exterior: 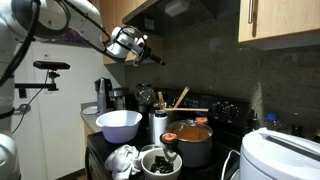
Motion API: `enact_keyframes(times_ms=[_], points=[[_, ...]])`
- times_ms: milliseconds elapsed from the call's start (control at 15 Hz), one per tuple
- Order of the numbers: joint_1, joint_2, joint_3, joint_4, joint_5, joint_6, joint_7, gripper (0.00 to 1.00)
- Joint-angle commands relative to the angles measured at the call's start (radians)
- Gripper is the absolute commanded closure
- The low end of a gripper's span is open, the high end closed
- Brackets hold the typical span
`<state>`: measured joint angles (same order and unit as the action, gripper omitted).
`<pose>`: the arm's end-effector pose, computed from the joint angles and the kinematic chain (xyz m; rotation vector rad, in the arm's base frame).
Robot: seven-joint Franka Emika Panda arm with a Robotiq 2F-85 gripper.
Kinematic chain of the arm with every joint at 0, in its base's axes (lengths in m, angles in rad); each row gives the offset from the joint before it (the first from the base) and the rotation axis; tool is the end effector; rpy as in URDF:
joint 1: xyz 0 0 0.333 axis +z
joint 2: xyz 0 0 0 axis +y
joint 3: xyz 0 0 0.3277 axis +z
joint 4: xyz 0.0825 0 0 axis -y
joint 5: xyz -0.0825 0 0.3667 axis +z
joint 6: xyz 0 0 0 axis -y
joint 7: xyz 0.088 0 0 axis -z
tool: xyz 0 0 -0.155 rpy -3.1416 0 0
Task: Put the wooden spoon in the utensil holder
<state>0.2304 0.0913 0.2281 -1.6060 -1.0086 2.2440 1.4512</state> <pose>0.6063 0.2291 0.6317 2.5260 -0.7310 1.4996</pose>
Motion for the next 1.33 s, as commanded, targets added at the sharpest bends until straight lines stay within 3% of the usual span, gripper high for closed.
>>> enact_keyframes(times_ms=[0, 333, 667, 1267], points=[[-0.010, -0.108, -0.011, -0.060, 0.155, 0.007, -0.160, 0.00], [-0.029, -0.246, -0.029, -0.129, 0.349, -0.029, -0.362, 0.00], [-0.063, -0.409, -0.033, -0.270, 0.523, -0.069, -0.512, 0.00], [-0.104, -0.684, -0.016, -0.596, 0.715, -0.125, -0.594, 0.00]])
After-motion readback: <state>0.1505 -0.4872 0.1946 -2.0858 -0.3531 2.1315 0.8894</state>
